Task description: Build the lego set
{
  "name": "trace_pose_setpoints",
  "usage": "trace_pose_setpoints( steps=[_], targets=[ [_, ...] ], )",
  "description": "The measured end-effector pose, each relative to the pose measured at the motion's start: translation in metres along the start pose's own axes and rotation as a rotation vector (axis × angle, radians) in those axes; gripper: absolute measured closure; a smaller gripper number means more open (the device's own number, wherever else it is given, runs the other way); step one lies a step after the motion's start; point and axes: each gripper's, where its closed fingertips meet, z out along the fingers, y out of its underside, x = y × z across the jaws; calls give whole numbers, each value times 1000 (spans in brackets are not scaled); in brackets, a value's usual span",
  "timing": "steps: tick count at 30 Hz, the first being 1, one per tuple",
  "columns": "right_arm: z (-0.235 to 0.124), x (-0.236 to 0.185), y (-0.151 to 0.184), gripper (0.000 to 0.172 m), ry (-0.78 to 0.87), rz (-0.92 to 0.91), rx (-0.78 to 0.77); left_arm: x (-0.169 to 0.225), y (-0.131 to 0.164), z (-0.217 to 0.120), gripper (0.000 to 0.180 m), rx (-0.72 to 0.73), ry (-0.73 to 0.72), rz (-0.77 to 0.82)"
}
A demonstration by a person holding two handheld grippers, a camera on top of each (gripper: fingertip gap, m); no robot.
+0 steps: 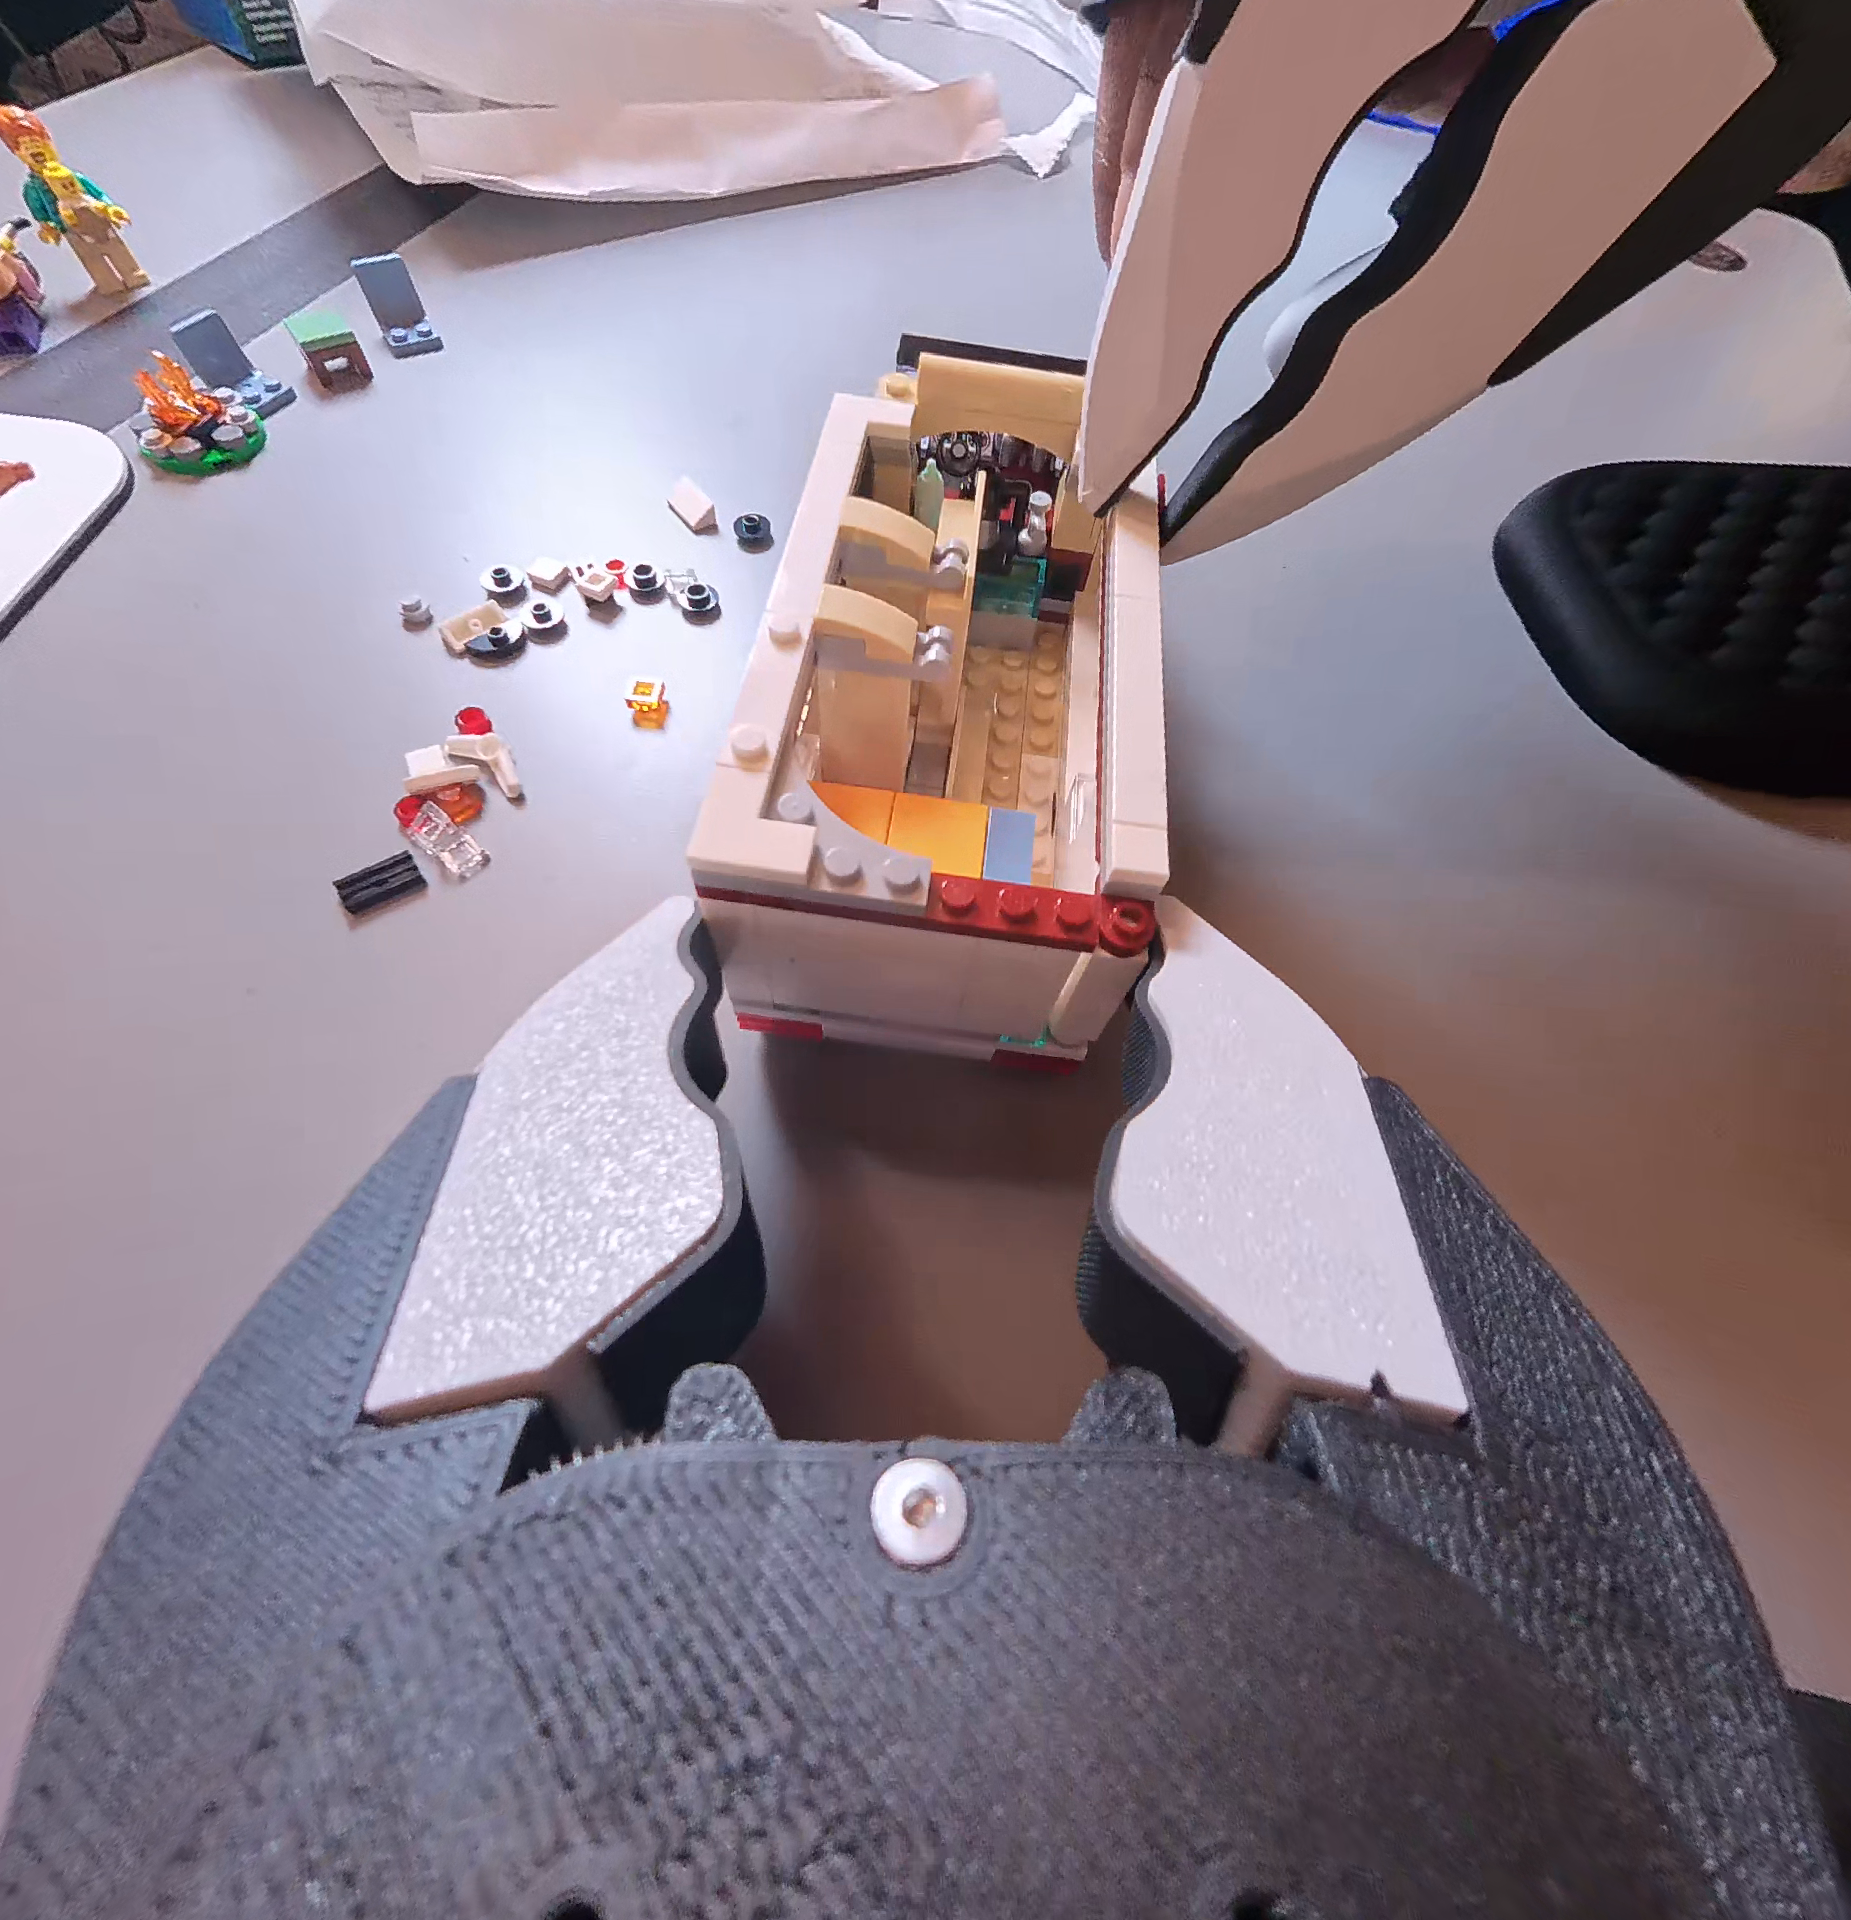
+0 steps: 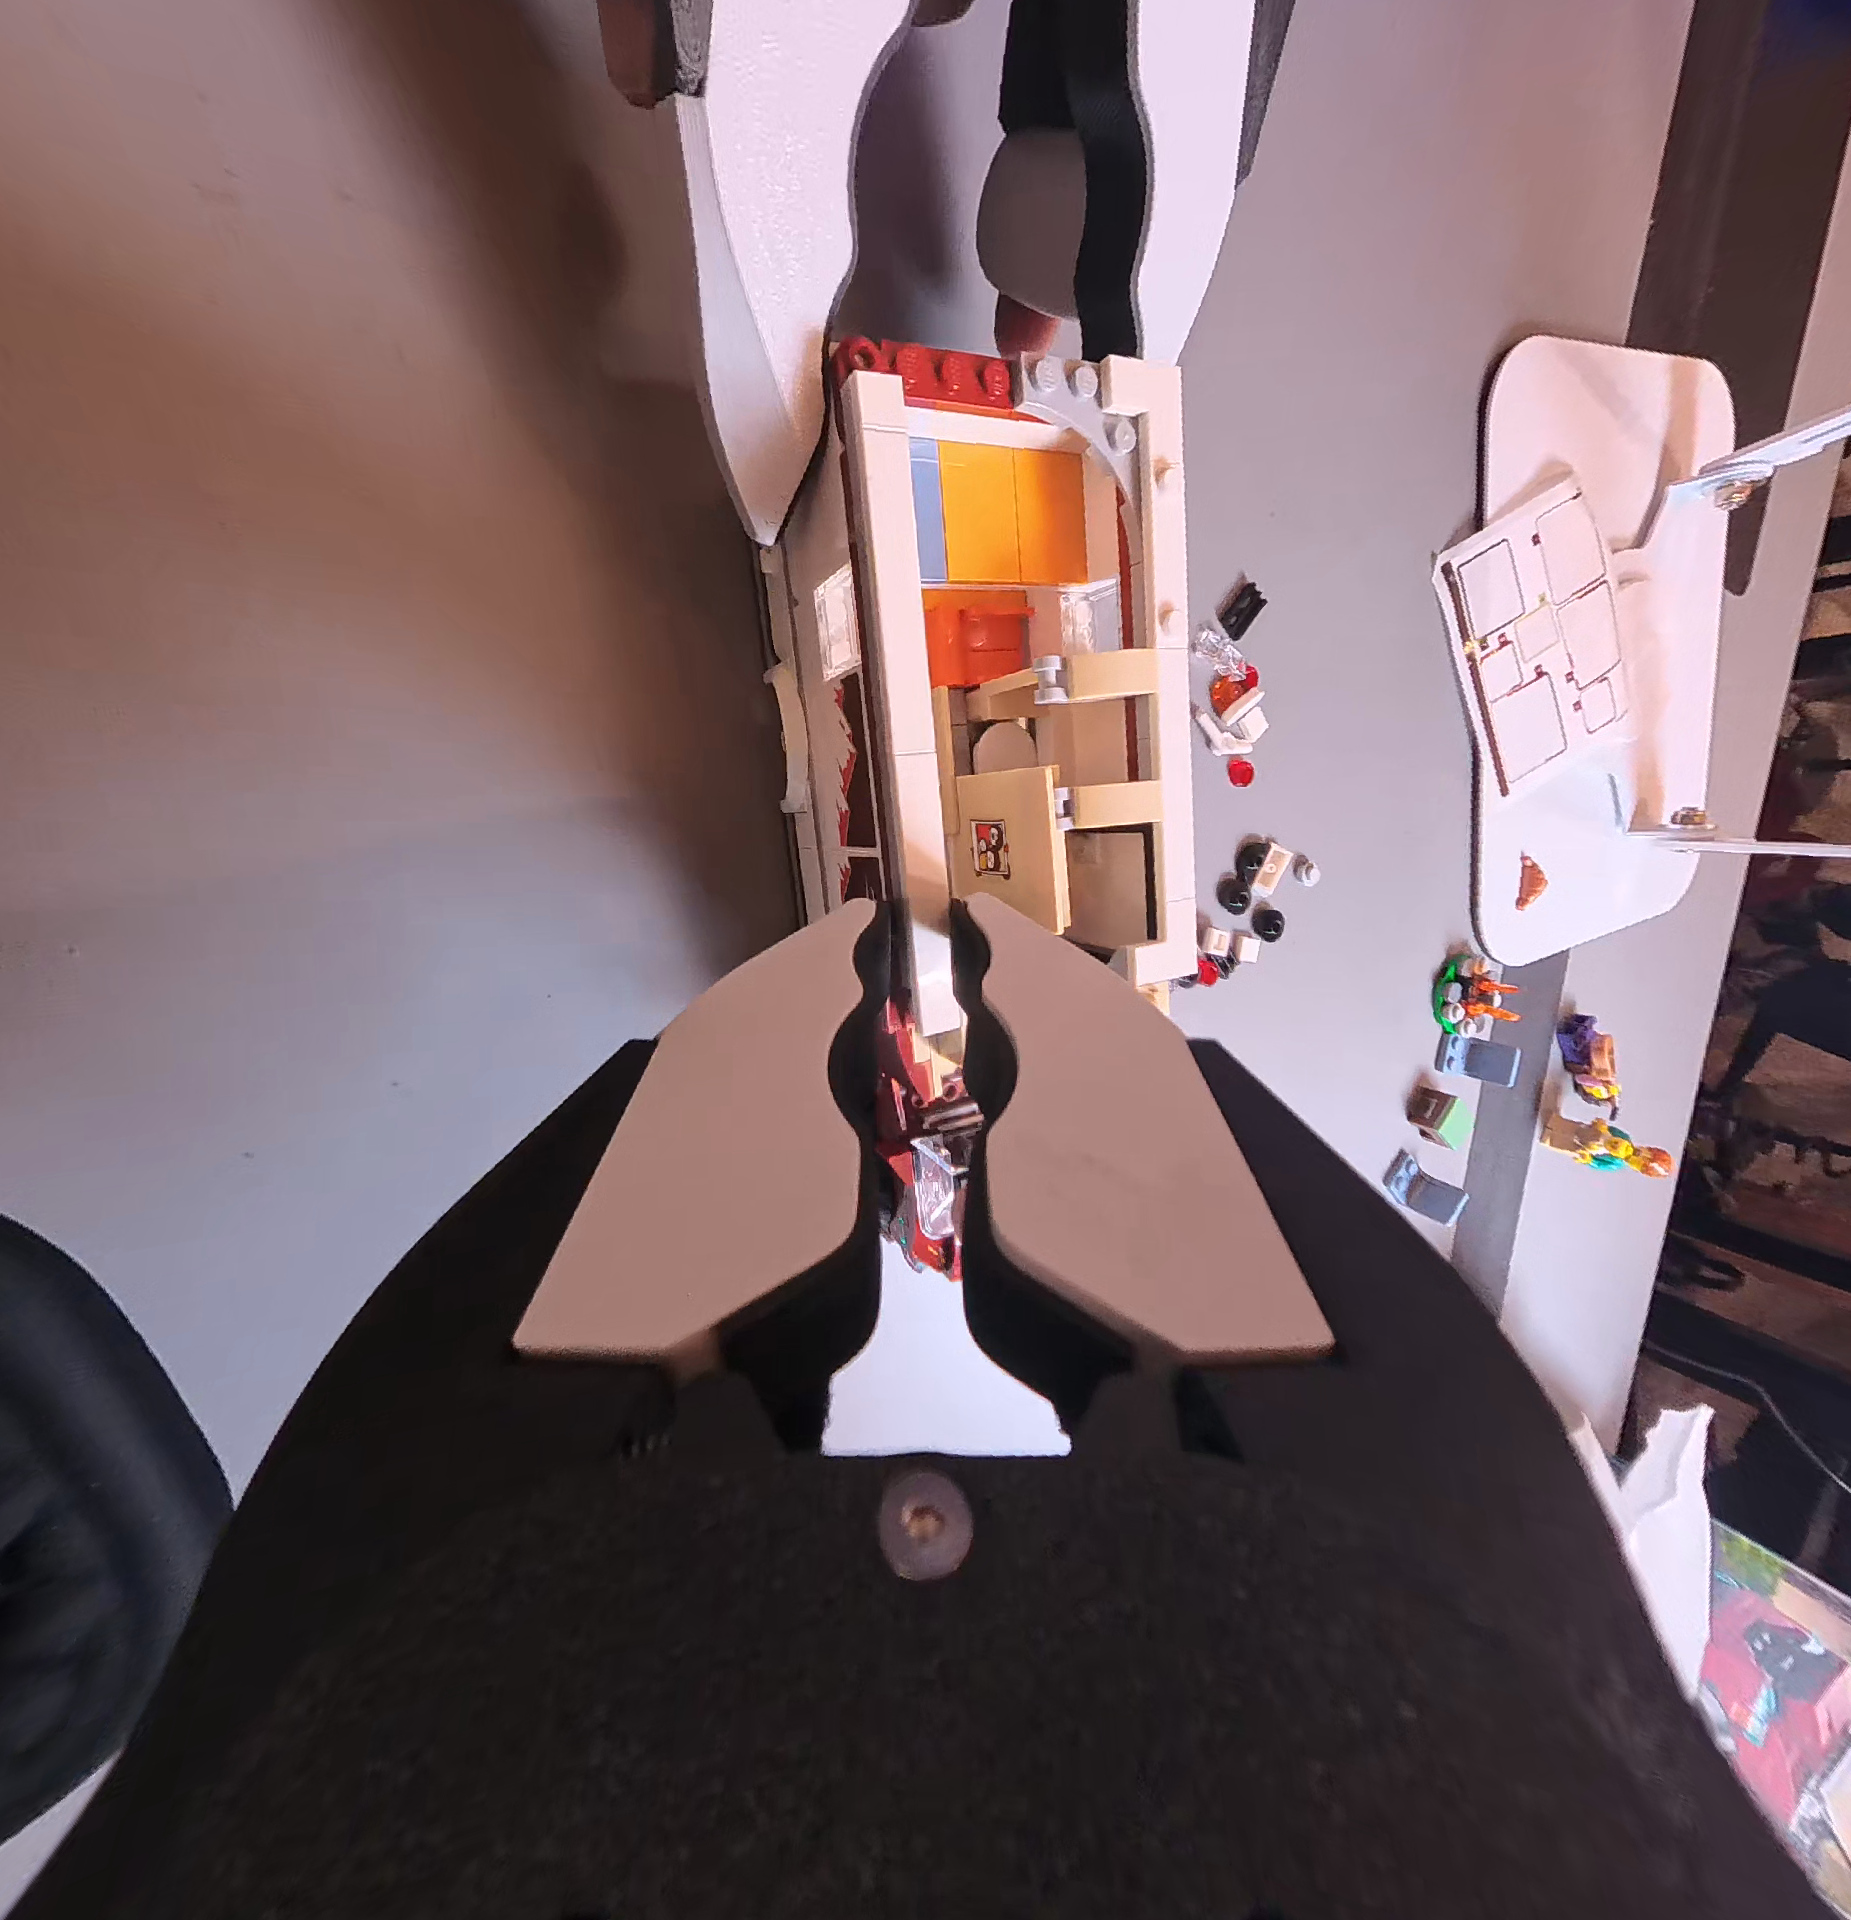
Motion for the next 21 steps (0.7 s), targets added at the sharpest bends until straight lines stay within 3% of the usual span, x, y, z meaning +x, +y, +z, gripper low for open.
trace_pose_setpoints(
  steps=[15, 21],
  targets=[
    [1, 1, -1, 160, 55, 23, 26, 0, 0, 0, 104, 1, -12, -1],
    [-24, 14, -12, 141, 141, 202, 259, -5, -1, -3, 104, 15, -25, -5]
  ],
)
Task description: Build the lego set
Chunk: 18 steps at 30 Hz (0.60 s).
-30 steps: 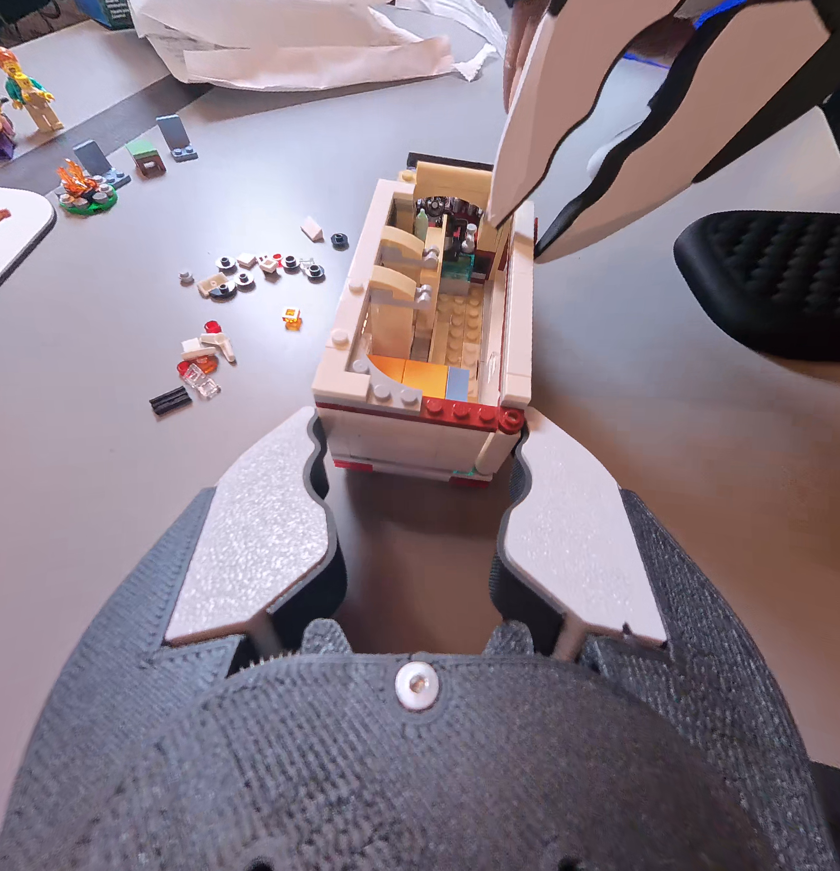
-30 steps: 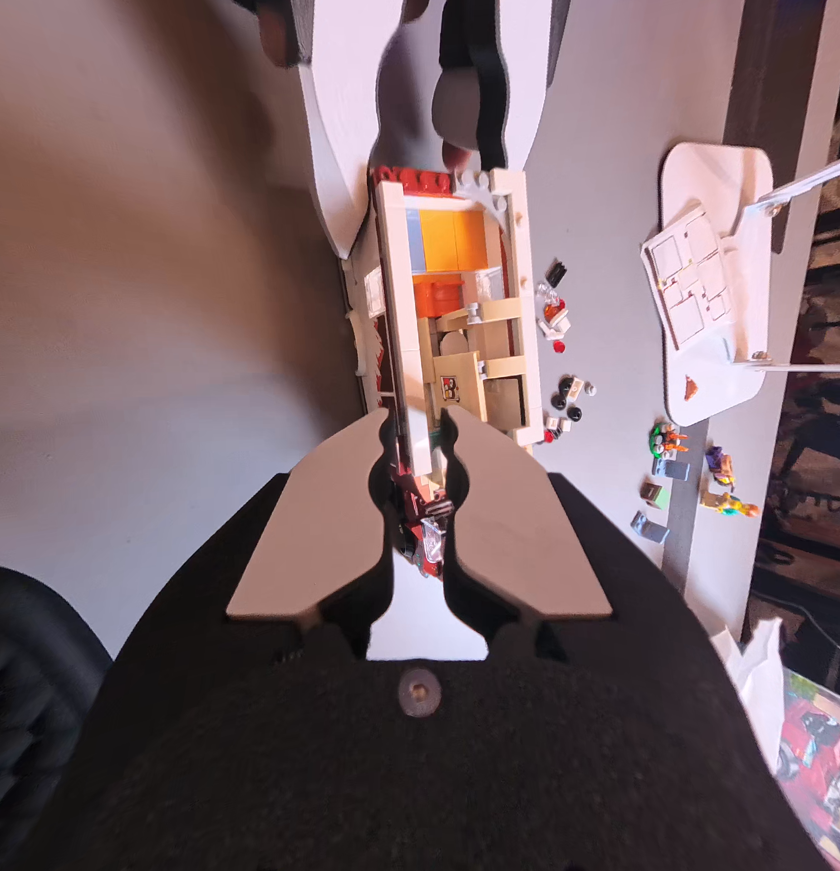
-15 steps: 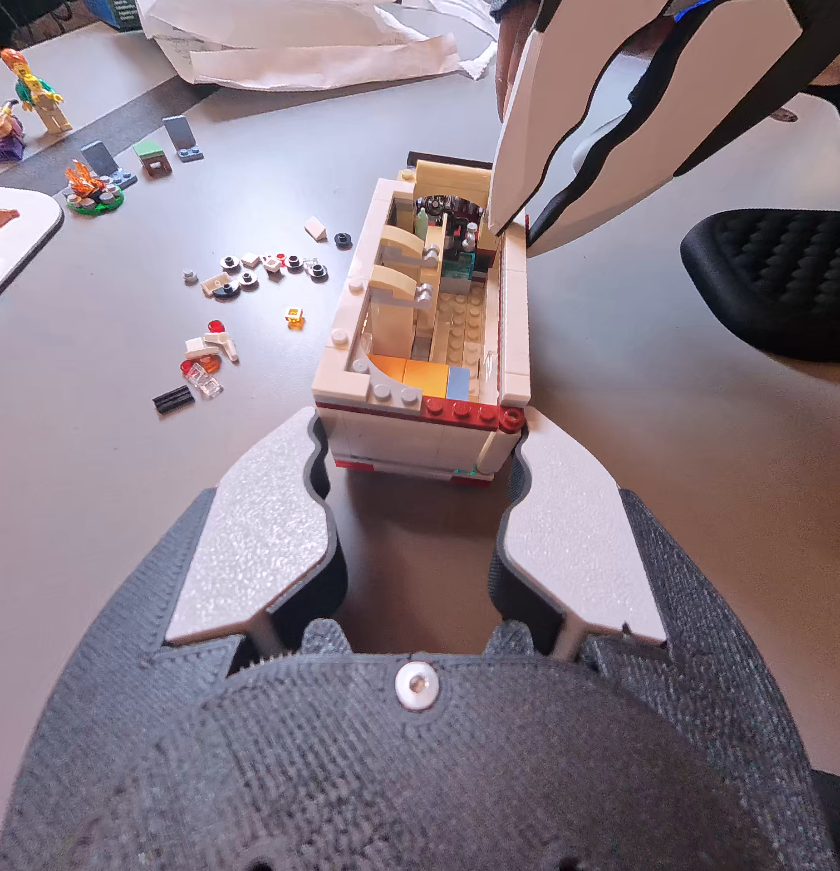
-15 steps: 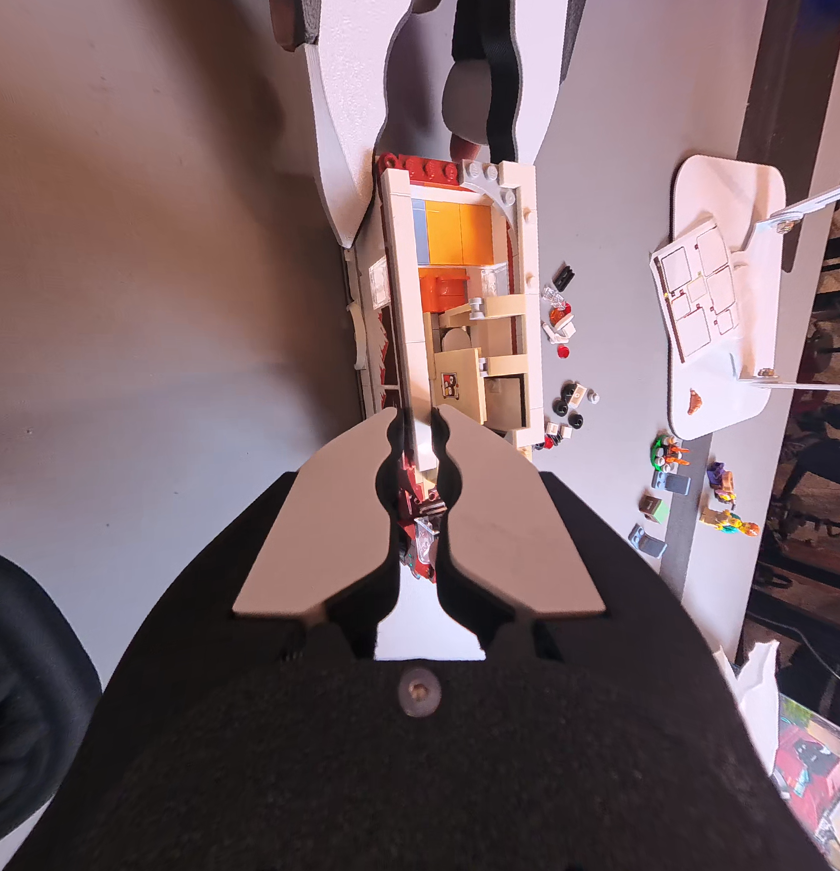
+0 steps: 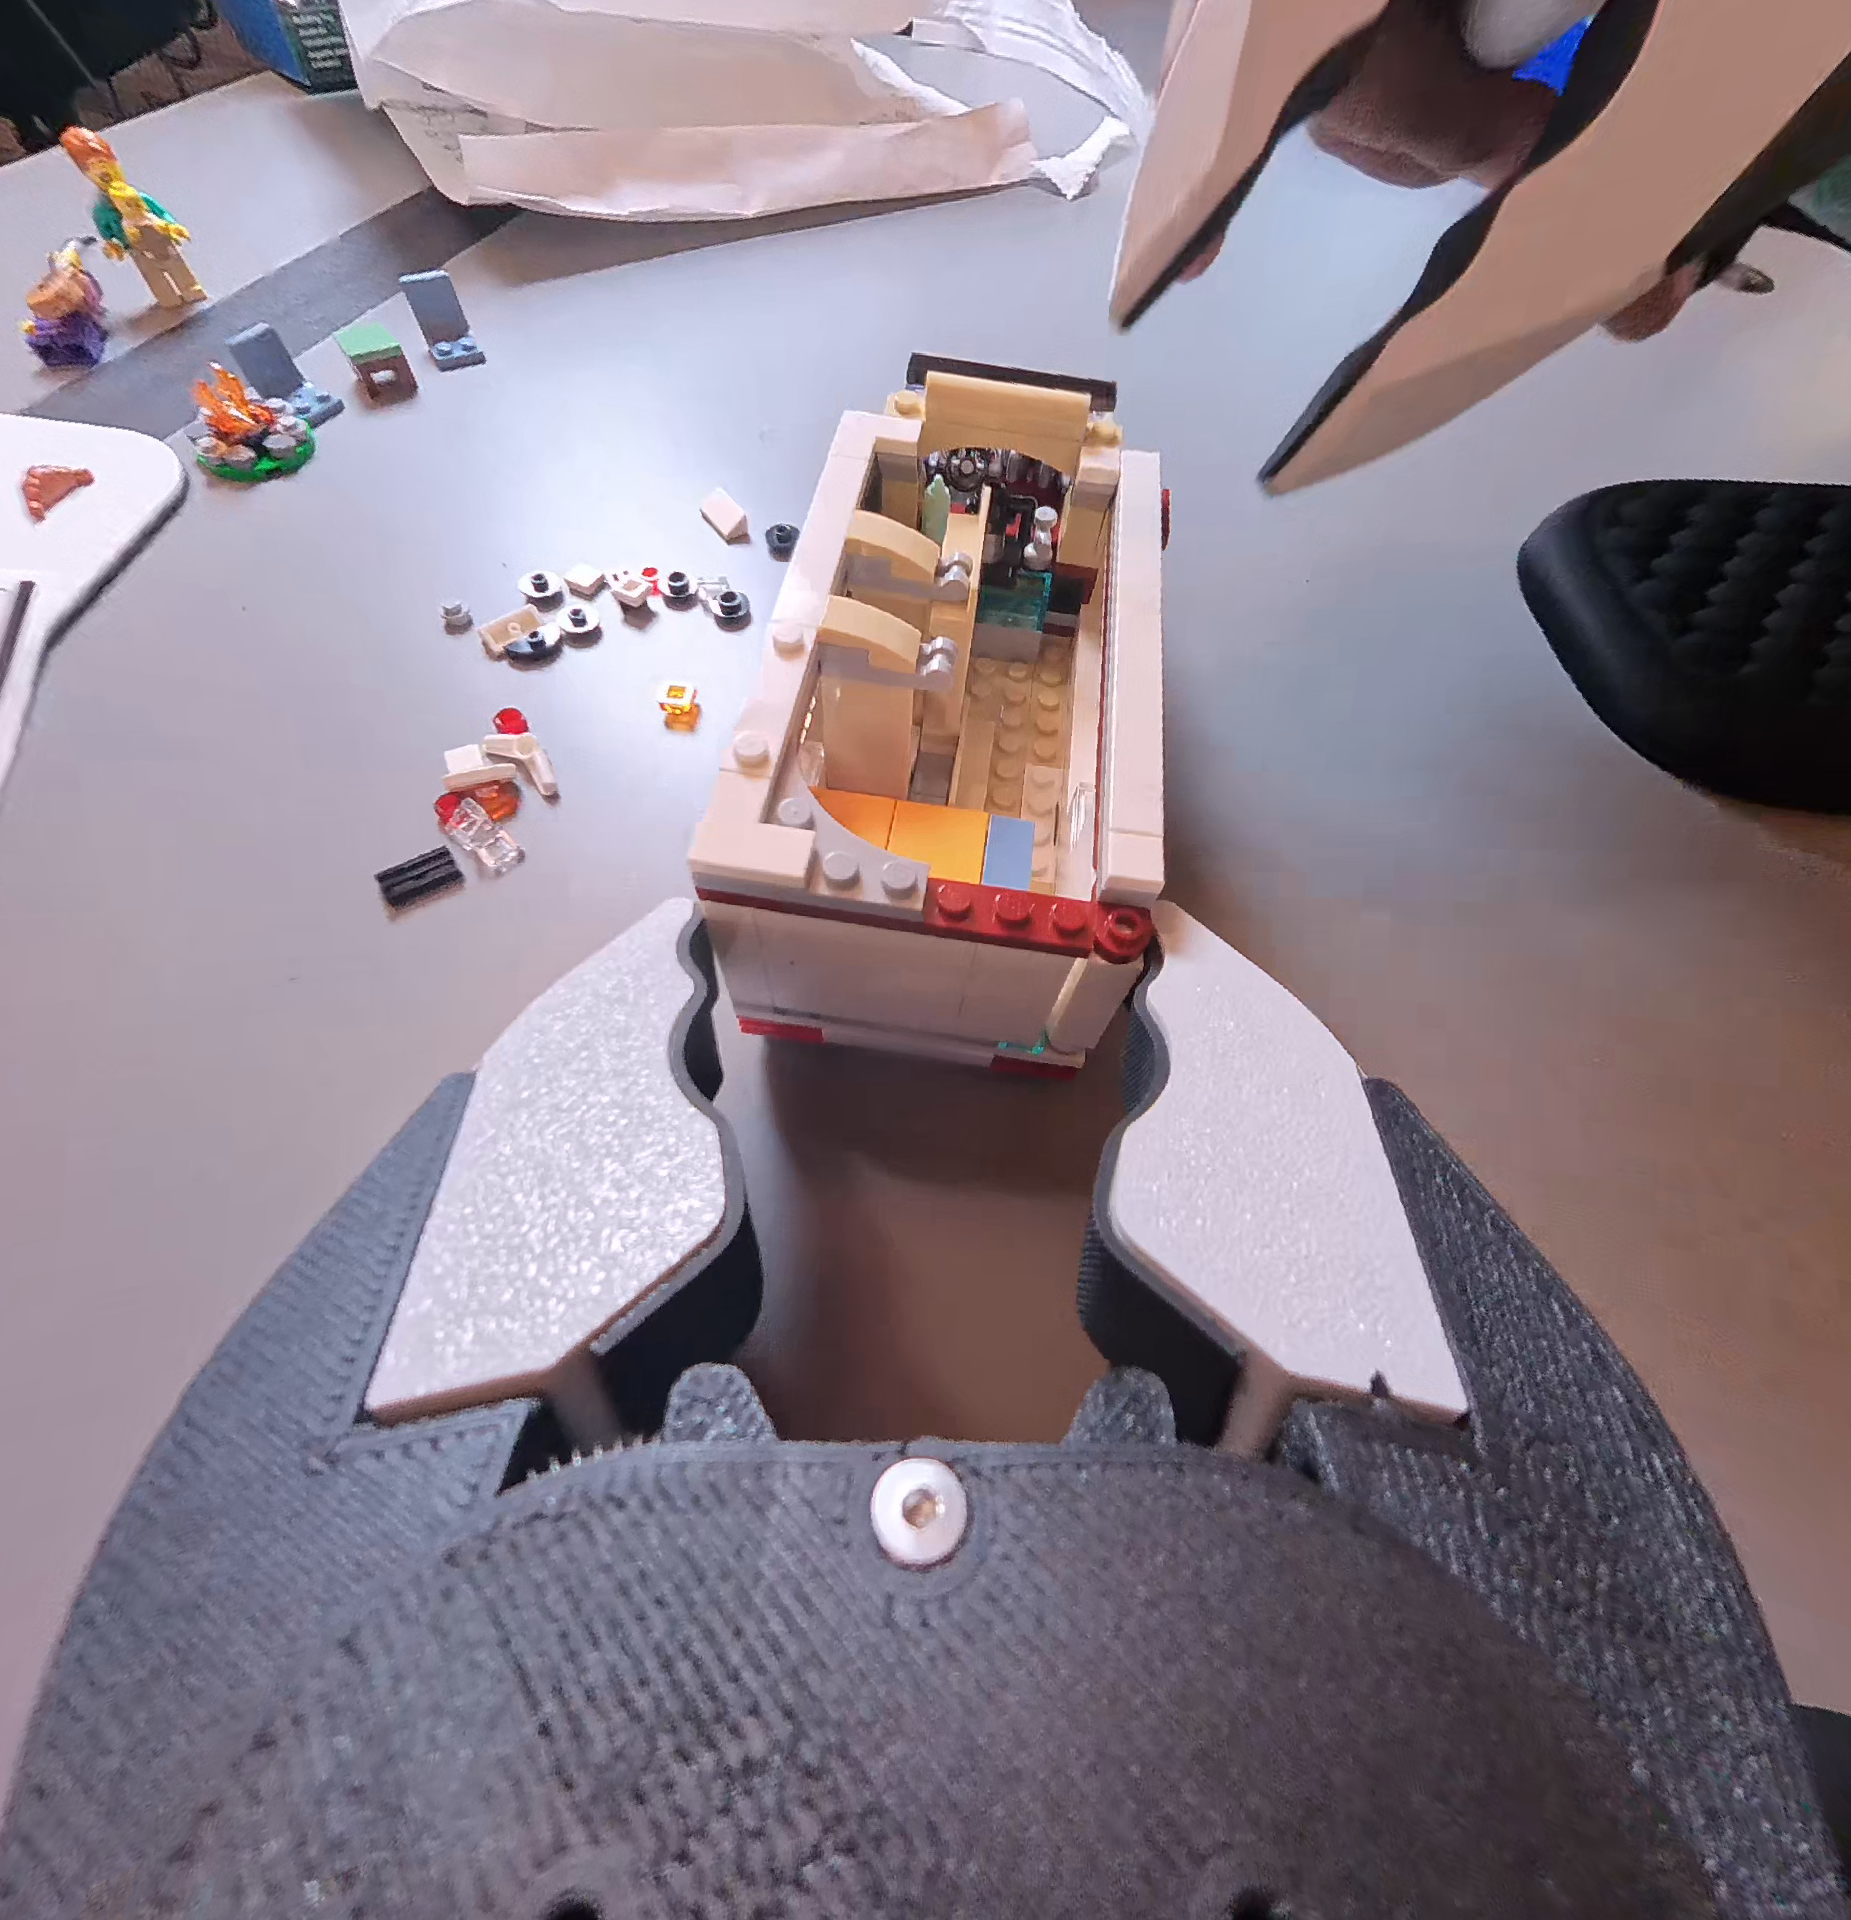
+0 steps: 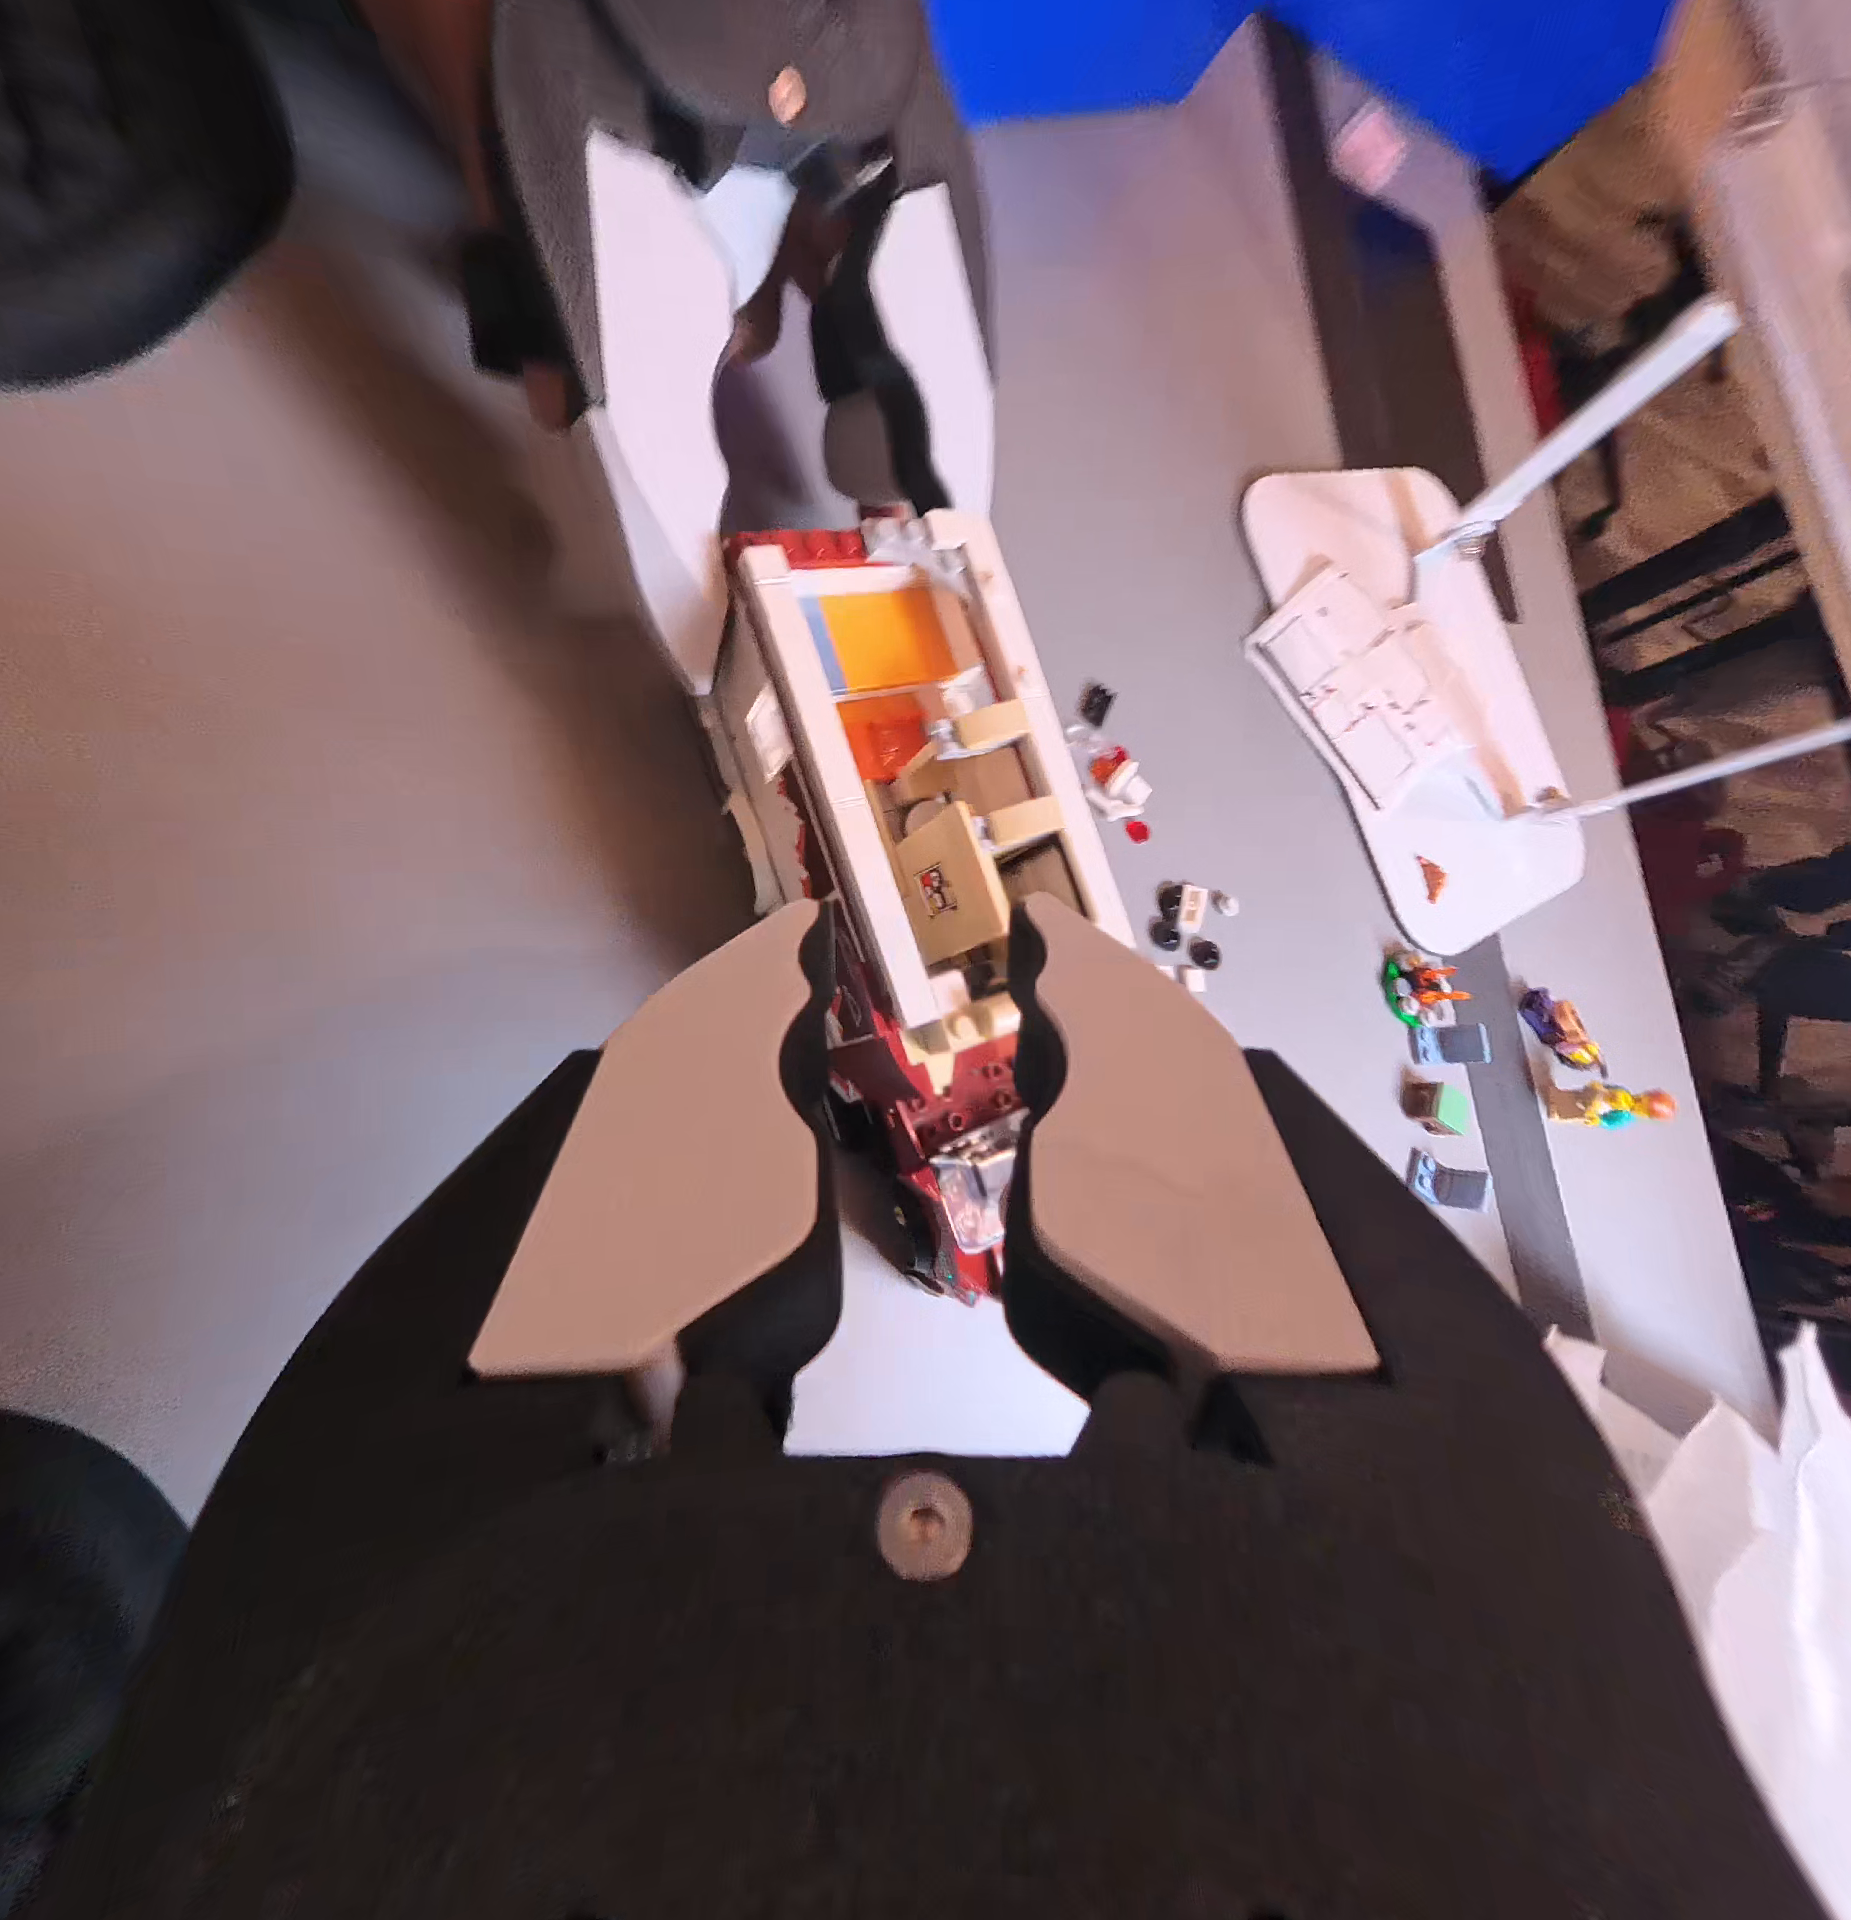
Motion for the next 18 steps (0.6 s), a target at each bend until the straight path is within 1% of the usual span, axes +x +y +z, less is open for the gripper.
trace_pose_setpoints(
  steps=[2, 5, 7, 8, 11, 13, 15, 18],
  targets=[
    [-11, 10, 0, 139, 59, 75, 78, -4, -4, -5, 104, 38, -21, 16],
    [-30, 29, 6, 137, 158, 199, 208, -4, -7, -16, 98, 94, -7, -17],
    [-39, 39, 17, 134, 194, 281, 274, -5, -7, -24, 102, 125, -26, -13],
    [-41, 40, 26, 130, 188, 314, 285, -4, -7, -28, 104, 134, -34, -10],
    [-37, 39, 54, 112, 138, 393, 289, -6, -8, -36, 107, 155, -81, 12],
    [-28, 35, 73, 103, 109, 412, 244, -9, -13, -42, 109, 177, -120, 32],
    [-18, 28, 84, 99, 75, 423, 204, -12, -19, -46, 111, 207, -154, 50],
    [0, 16, 92, 99, 35, 412, 143, -17, -25, -52, 116, 242, -207, 92]
  ],
)
